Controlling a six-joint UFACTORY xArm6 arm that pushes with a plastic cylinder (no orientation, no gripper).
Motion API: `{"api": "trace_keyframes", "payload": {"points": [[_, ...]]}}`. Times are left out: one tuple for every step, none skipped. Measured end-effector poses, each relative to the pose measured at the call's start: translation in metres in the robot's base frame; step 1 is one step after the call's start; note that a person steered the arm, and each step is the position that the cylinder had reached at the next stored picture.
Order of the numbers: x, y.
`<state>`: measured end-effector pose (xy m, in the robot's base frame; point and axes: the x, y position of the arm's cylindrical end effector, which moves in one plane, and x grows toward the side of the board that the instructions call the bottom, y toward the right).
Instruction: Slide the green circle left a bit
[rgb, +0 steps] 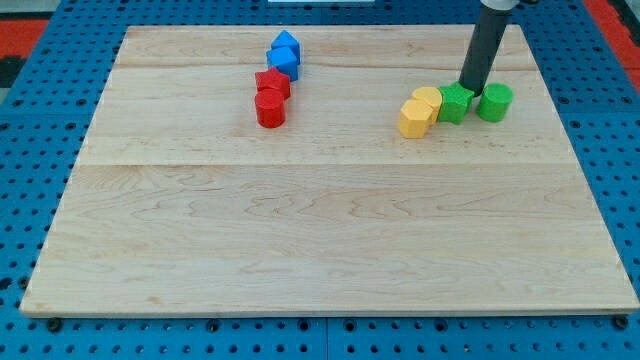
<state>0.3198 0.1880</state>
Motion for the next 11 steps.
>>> {"api": "trace_keyframes", "payload": {"points": [[-0.030,-0.001],[-0.037,-0.013],[-0.022,-0.020],[-0.010,-0.020],[-0.006,-0.020],[-0.032,-0.007],[-0.037,0.040],[-0.030,0.073],[-0.014,0.072],[0.002,0.071],[0.021,0.071]]}}
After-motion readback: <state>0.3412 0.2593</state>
